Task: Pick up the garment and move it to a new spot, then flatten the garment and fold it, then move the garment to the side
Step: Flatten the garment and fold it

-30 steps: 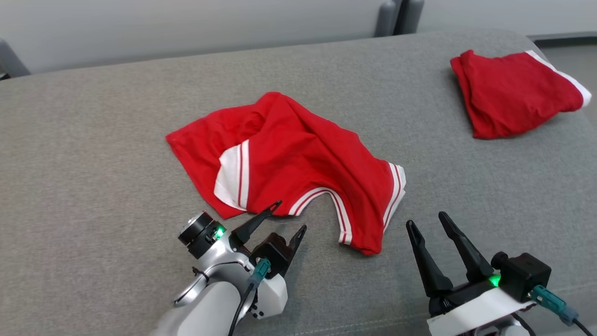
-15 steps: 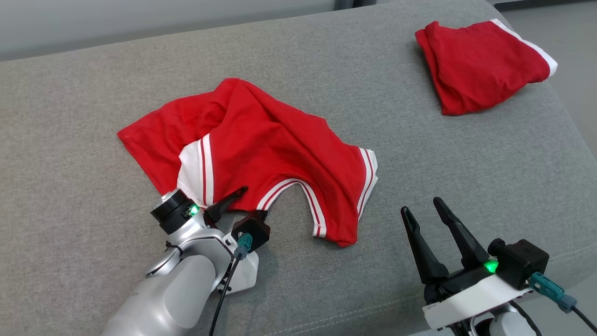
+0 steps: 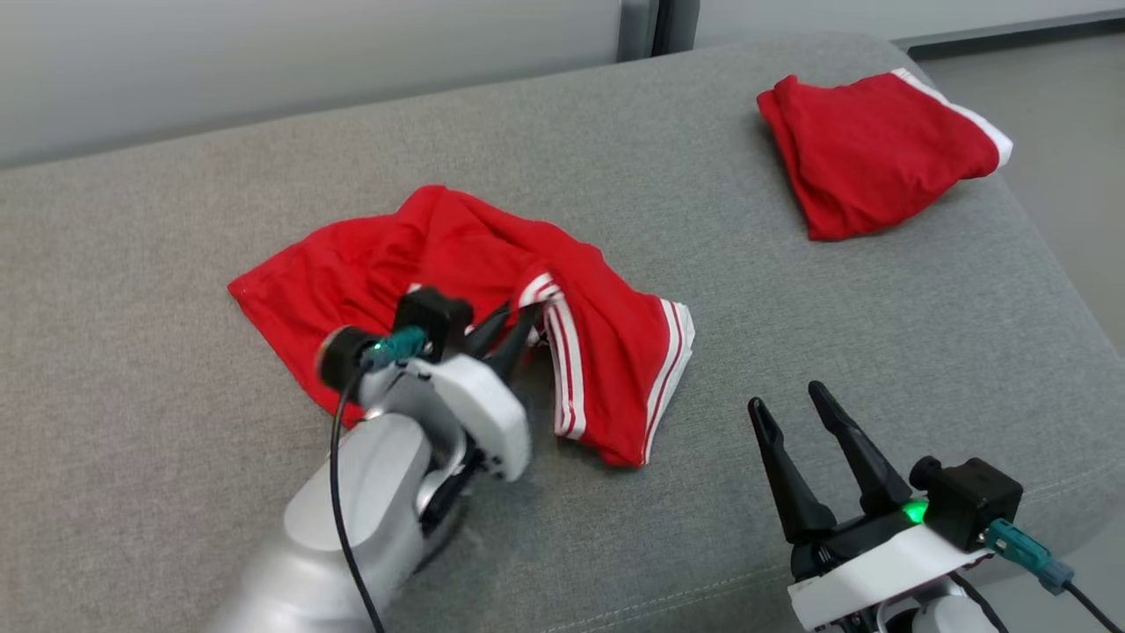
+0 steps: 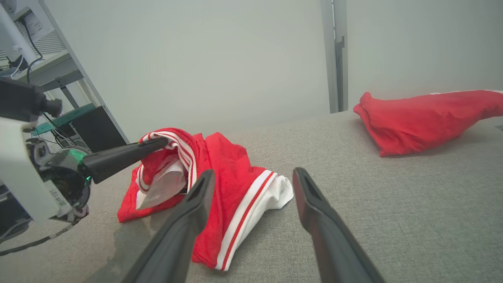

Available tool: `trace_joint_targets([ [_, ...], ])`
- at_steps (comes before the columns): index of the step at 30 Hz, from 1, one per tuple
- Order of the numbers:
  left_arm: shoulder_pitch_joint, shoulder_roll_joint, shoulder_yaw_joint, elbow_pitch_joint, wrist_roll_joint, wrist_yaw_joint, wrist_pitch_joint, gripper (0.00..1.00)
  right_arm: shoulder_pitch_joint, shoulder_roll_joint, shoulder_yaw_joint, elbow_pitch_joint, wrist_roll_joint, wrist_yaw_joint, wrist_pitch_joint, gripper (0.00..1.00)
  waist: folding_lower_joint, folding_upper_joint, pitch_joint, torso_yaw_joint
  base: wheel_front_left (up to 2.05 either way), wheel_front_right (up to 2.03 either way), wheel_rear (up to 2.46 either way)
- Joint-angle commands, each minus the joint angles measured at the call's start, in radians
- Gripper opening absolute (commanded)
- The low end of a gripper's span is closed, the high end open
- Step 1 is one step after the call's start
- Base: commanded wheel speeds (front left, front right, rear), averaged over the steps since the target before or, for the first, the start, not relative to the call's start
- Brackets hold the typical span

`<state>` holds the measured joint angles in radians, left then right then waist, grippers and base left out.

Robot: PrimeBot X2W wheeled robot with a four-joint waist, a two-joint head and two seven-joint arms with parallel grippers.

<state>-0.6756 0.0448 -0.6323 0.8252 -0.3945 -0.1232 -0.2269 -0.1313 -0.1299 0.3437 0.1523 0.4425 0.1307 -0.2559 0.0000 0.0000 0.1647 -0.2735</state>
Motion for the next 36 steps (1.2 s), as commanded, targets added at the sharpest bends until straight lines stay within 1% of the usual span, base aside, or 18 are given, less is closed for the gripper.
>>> trace_joint_targets([
  [1, -0.032, 0.006, -0.022, -0.101, -0.155, -0.007, 0.031, 0.00, 0.001, 0.000, 0.024, -0.016, 0.013, 0.000, -0.006, 1.00, 0.0000, 0.0000, -0.026, -0.010, 0.00, 0.00, 0.00],
  [3, -0.042, 0.006, -0.068, -0.199, -0.363, -0.007, 0.084, 0.00, 0.006, 0.003, 0.027, -0.012, 0.015, 0.000, -0.006, 1.00, 0.0000, 0.0000, -0.043, -0.016, 0.00, 0.00, 0.00],
  [6, -0.077, 0.006, -0.119, -0.308, -0.590, -0.006, 0.124, 0.00, 0.015, 0.008, 0.028, -0.006, 0.015, 0.000, -0.006, 1.00, 0.0000, 0.0000, -0.069, -0.027, 0.00, 0.00, 0.00],
  [8, -0.107, 0.006, -0.145, -0.378, -0.721, 0.016, 0.119, 0.00, 0.022, 0.010, 0.026, -0.002, 0.016, 0.000, -0.006, 1.00, 0.0000, 0.0000, -0.085, -0.036, 0.00, 0.00, 0.00],
  [10, -0.145, 0.006, -0.157, -0.444, -0.846, 0.054, 0.080, 0.00, 0.030, 0.011, 0.027, 0.001, 0.017, 0.000, -0.006, 1.00, 0.0000, 0.0000, -0.097, -0.046, 0.00, 0.00, 0.00],
  [12, -0.194, 0.006, -0.163, -0.487, -0.938, 0.093, 0.027, 0.00, 0.037, 0.013, 0.026, 0.002, 0.017, 0.000, -0.006, 1.00, 0.0000, 0.0000, -0.103, -0.051, 0.00, 0.00, 0.00],
  [15, -0.265, 0.006, -0.133, -0.487, -0.996, 0.134, -0.025, 0.00, 0.049, 0.018, 0.027, 0.001, 0.018, 0.000, -0.006, 1.00, 0.0000, 0.0000, -0.100, -0.049, 0.00, 0.00, 0.00],
  [17, -0.296, 0.006, -0.082, -0.449, -0.971, 0.153, -0.033, 0.00, 0.054, 0.020, 0.034, 0.004, 0.019, 0.000, -0.006, 1.00, 0.0000, 0.0000, -0.092, -0.038, 0.00, 0.00, 0.00],
  [18, -0.302, 0.006, -0.040, -0.423, -0.935, 0.162, -0.034, 0.00, 0.055, 0.021, 0.038, 0.005, 0.020, 0.000, -0.006, 1.00, 0.0000, 0.0000, -0.087, -0.031, 0.00, 0.00, 0.00],
  [22, -0.271, 0.011, 0.115, -0.282, -0.704, 0.204, -0.034, 0.00, 0.049, 0.022, 0.068, 0.029, 0.029, 0.000, -0.006, 1.00, 0.0000, 0.0000, -0.069, 0.003, 0.00, 0.00, 0.00],
  [24, -0.232, 0.019, 0.179, -0.237, -0.604, 0.207, -0.035, 0.00, 0.041, 0.022, 0.080, 0.043, 0.040, 0.000, -0.006, 1.00, 0.0000, 0.0000, -0.060, 0.021, 0.00, 0.00, 0.00],
  [26, -0.184, 0.029, 0.221, -0.220, -0.517, 0.194, -0.035, 0.00, 0.034, 0.022, 0.088, 0.058, 0.054, 0.000, -0.006, 1.00, 0.0000, 0.0000, -0.052, 0.043, 0.00, 0.00, 0.00],
  [27, -0.184, 0.029, 0.221, -0.220, -0.517, 0.194, -0.035, 0.00, 0.034, 0.022, 0.088, 0.058, 0.054, 0.000, -0.006, 1.00, 0.0000, 0.0000, -0.052, 0.043, 0.00, 0.00, 0.00],
  [29, -0.135, 0.050, 0.256, -0.227, -0.422, 0.184, -0.035, 0.00, 0.028, 0.018, 0.095, 0.071, 0.064, 0.000, -0.006, 1.00, 0.0000, 0.0000, -0.043, 0.069, 0.00, 0.00, 0.00],
  [31, -0.087, 0.070, 0.298, -0.262, -0.321, 0.188, -0.035, 0.00, 0.022, 0.016, 0.104, 0.085, 0.073, 0.000, -0.006, 1.00, 0.0000, 0.0000, -0.032, 0.096, 0.00, 0.00, 0.00],
  [34, -0.013, 0.081, 0.366, -0.328, -0.197, 0.193, -0.035, 0.00, 0.003, 0.018, 0.130, 0.117, 0.089, 0.000, -0.006, 1.00, 0.0000, 0.0000, -0.016, 0.136, 0.00, 0.00, 0.00],
  [36, 0.033, 0.079, 0.404, -0.379, -0.126, 0.189, -0.035, 0.00, -0.024, 0.022, 0.174, 0.145, 0.096, 0.000, -0.006, 1.00, 0.0000, 0.0000, -0.006, 0.159, 0.00, 0.00, 0.00],
])
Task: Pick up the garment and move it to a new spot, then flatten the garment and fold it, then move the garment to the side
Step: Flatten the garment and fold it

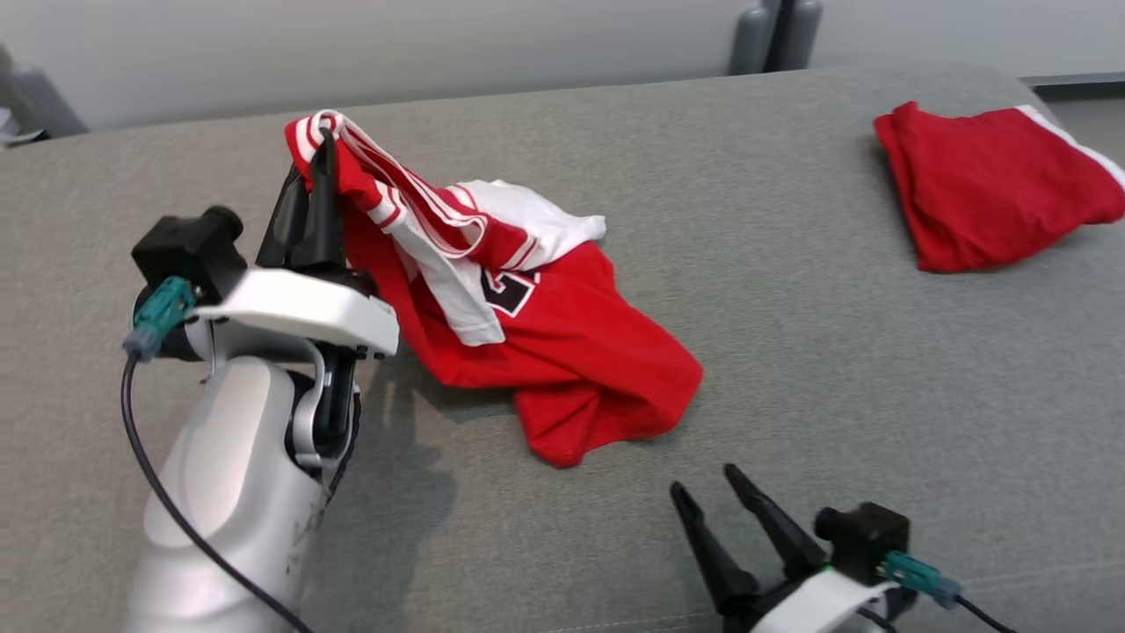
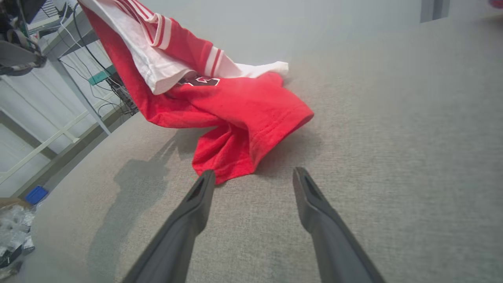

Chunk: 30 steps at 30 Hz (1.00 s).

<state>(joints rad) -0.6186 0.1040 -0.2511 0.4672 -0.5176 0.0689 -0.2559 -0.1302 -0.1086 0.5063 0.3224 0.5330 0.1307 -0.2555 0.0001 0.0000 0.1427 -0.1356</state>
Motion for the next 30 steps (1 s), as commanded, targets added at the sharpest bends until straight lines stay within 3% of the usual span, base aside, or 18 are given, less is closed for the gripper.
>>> trace_joint_targets([
  [1, -0.002, 0.015, 0.041, -0.047, 0.025, -0.006, -0.006, 0.00, -0.042, 0.004, 0.038, -0.010, 0.008, 0.000, -0.006, 1.00, -0.0001, 0.0000, 0.020, 0.032, 0.00, 0.00, 0.00],
  [8, 0.141, -0.022, 0.170, -0.209, 0.113, -0.039, -0.006, 0.00, -0.197, 0.040, 0.187, 0.121, 0.011, 0.000, -0.006, 1.00, -0.0001, 0.0000, 0.058, 0.085, 0.00, 0.00, 0.00],
  [12, 0.212, -0.038, 0.214, -0.266, 0.149, -0.067, -0.006, 0.00, -0.296, 0.055, 0.227, 0.271, -0.001, 0.000, -0.006, 1.00, -0.0001, 0.0000, 0.073, 0.121, 0.00, 0.00, 0.00],
  [19, 0.229, -0.051, 0.219, -0.276, 0.147, -0.096, -0.006, 0.00, -0.375, 0.058, 0.307, 0.439, 0.050, 0.000, -0.006, 1.00, -0.0001, 0.0000, 0.087, 0.173, 0.00, 0.00, 0.00],
  [25, 0.215, -0.053, 0.187, -0.286, 0.126, -0.095, -0.006, 0.00, -0.445, 0.058, 0.381, 0.538, 0.116, 0.000, -0.006, 1.00, -0.0001, 0.0000, 0.102, 0.195, 0.00, 0.00, 0.00],
  [28, 0.210, -0.053, 0.168, -0.293, 0.117, -0.087, -0.006, 0.00, -0.472, 0.058, 0.419, 0.596, 0.141, 0.000, -0.006, 0.18, -0.0001, 0.0000, 0.108, 0.200, 0.00, 0.00, 0.00],
  [29, 0.209, -0.054, 0.164, -0.295, 0.116, -0.084, -0.006, 0.00, -0.479, 0.058, 0.429, 0.615, 0.151, 0.000, -0.006, 0.00, -0.0001, 0.0000, 0.109, 0.201, 0.00, 0.00, 0.00],
  [30, 0.209, -0.054, 0.161, -0.297, 0.115, -0.082, -0.006, 0.00, -0.486, 0.058, 0.444, 0.630, 0.158, 0.000, -0.006, 0.00, -0.0001, 0.0000, 0.111, 0.200, 0.00, 0.00, 0.00],
])
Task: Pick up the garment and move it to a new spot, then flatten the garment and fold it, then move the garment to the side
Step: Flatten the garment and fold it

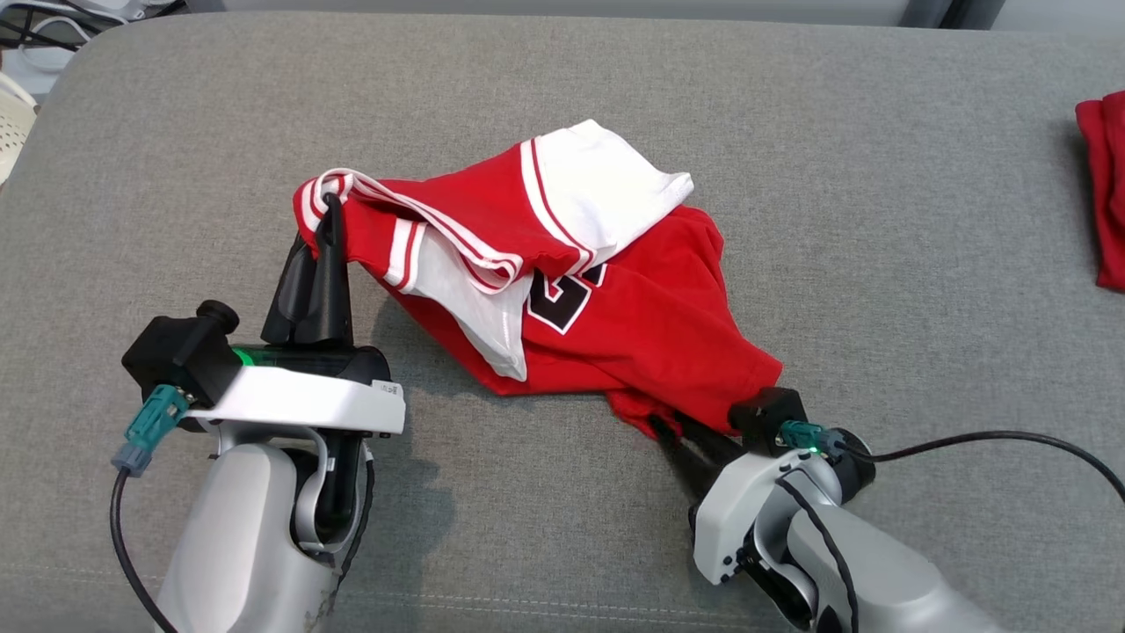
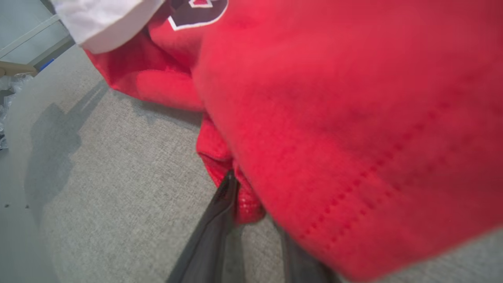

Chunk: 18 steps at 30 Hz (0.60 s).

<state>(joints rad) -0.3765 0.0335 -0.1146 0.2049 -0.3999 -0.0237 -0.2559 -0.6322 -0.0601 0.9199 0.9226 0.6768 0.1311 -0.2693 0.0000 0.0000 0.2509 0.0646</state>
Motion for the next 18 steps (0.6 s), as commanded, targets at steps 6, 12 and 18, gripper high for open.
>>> trace_joint_targets([
  [6, -0.029, 0.017, 0.019, -0.029, -0.011, 0.014, -0.006, 0.00, -0.012, 0.010, 0.064, 0.066, 0.045, 0.000, 0.008, 0.00, 0.0000, 0.0000, -0.002, -0.014, 0.00, 0.00, 0.00],
  [12, -0.018, 0.017, 0.034, 0.002, -0.018, -0.019, -0.006, 0.00, -0.064, -0.019, -0.191, -0.025, -0.078, 0.000, 0.008, 0.00, 0.0000, 0.0000, -0.027, -0.072, 0.00, 0.00, 0.00],
  [18, -0.028, 0.027, 0.035, 0.037, -0.161, -0.086, 0.072, 0.00, -0.026, -0.130, -0.547, -0.261, -0.294, 0.000, 0.008, 0.00, 0.0000, 0.0000, -0.066, -0.138, 0.00, 0.00, 0.00],
])
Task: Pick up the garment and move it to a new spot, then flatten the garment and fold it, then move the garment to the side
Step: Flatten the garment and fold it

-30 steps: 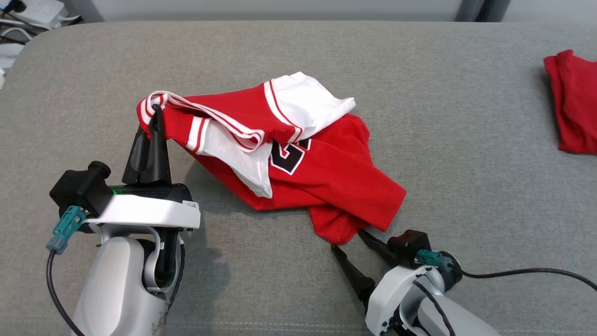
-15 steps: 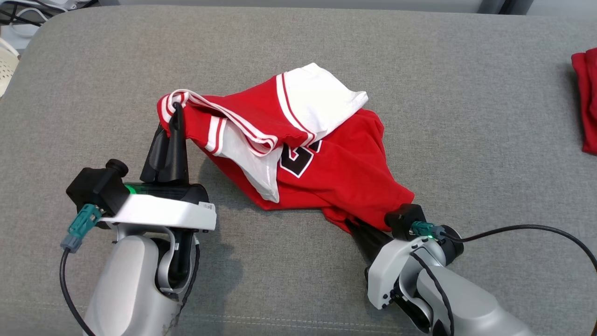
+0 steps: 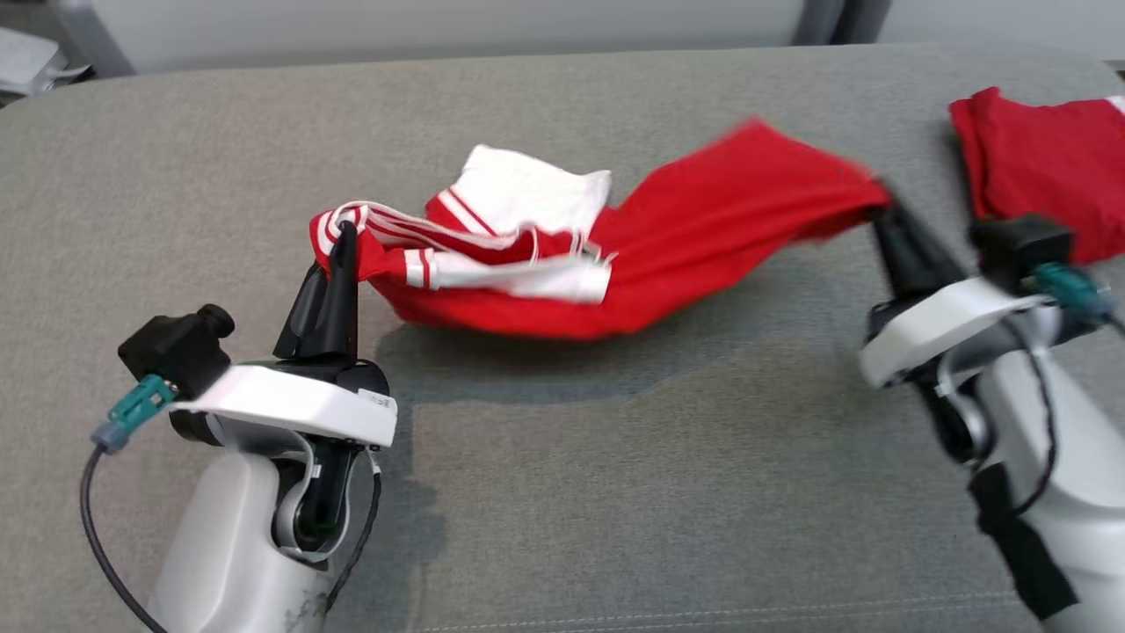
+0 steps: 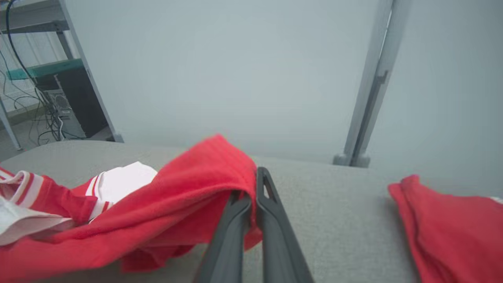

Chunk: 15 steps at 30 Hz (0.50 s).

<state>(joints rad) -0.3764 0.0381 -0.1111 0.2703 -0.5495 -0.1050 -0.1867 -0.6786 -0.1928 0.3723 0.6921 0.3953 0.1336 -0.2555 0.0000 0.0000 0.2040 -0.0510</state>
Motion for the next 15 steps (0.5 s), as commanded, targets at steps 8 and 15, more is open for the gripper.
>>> trace_joint_targets([
  [8, 0.032, 0.163, -0.098, -0.043, -0.204, -0.025, 0.265, 0.00, 0.150, -0.077, -0.115, -0.026, -0.085, -0.003, -0.006, 0.00, 0.0000, 0.0000, -0.023, -0.025, 0.00, 0.00, 0.00],
  [15, 0.098, 0.217, -0.053, 0.095, -0.210, 0.039, 0.243, 0.00, 0.270, -0.078, -0.036, 0.066, 0.005, -0.003, -0.005, 0.00, 0.0000, 0.0000, -0.007, -0.011, 0.00, 0.00, 0.00],
])
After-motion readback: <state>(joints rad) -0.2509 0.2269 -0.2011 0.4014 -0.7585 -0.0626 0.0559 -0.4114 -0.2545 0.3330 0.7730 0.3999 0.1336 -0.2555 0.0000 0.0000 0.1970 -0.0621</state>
